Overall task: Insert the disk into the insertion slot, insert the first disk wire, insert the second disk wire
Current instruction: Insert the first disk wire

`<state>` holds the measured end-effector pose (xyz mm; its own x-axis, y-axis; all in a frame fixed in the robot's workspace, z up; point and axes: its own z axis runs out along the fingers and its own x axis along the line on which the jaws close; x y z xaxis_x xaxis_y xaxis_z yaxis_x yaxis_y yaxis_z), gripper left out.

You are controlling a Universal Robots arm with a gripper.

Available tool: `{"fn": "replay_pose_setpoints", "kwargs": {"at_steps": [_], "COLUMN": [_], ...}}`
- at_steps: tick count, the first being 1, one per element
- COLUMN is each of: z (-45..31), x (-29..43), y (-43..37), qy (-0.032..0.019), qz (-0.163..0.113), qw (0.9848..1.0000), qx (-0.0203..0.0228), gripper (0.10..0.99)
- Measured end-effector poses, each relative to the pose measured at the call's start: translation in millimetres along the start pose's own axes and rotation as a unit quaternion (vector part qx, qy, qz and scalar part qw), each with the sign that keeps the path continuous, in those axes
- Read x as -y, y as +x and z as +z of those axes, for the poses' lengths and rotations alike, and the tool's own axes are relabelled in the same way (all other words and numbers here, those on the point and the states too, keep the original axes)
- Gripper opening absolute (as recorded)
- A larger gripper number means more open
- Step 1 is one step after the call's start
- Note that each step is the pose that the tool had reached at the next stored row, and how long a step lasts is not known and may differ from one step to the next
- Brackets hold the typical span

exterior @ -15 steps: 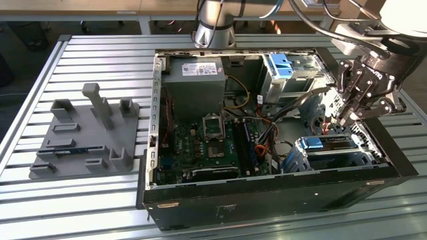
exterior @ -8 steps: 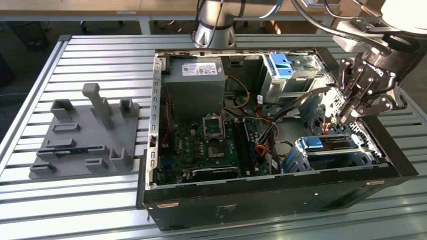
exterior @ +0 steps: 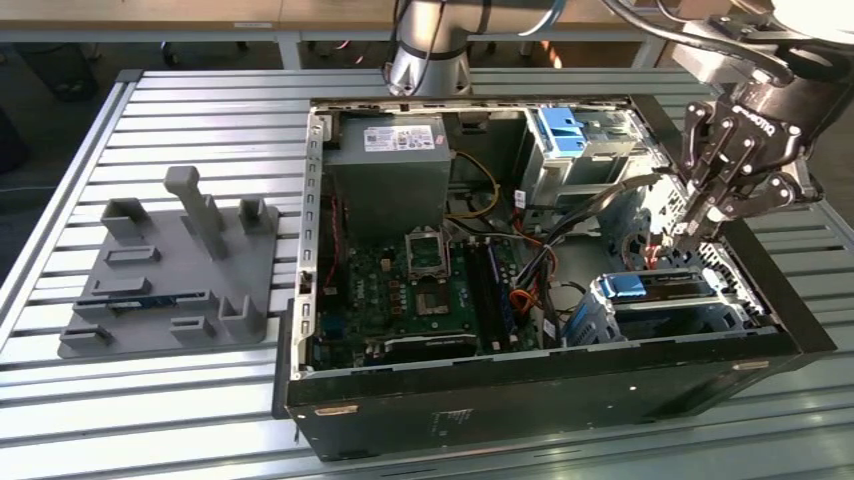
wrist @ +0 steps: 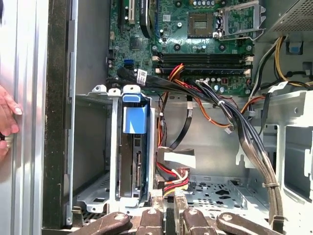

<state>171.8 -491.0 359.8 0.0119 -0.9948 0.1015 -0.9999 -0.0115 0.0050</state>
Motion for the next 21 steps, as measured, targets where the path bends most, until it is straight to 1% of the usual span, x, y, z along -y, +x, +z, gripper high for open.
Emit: {"fn": "replay_pose_setpoints", "kwargs": {"at_steps": [2, 3, 4, 11, 12, 13, 15, 16, 17, 21], "z": [-0.1, -0.1, -0.1, 2.8, 3.0, 3.2, 3.2, 3.4, 3.8, 5.6], "x": [0.1, 0.1, 0.1, 0.1, 0.4, 1.1, 3.2, 3.5, 3.6, 3.7], "y": [0.0, 0.0, 0.0, 0.0, 0.3, 0.8, 1.8, 2.1, 2.3, 3.5], "qy": [-0.0072, -0.0099, -0.0114, -0.0151, -0.0155, -0.0169, -0.0224, -0.024, -0.0247, -0.0248], "qz": [0.005, 0.009, 0.014, 0.045, 0.047, 0.047, 0.046, 0.046, 0.046, 0.046], "qw": [1.0, 0.9999, 0.9998, 0.9988, 0.9988, 0.9987, 0.9986, 0.9986, 0.9986, 0.9986], "qx": [-0.0047, -0.0062, -0.0071, -0.0072, -0.0072, -0.0074, -0.0081, -0.0082, -0.0081, -0.0082], "gripper": [0.239, 0.239, 0.239, 0.239, 0.239, 0.239, 0.239, 0.239, 0.239, 0.239]}}
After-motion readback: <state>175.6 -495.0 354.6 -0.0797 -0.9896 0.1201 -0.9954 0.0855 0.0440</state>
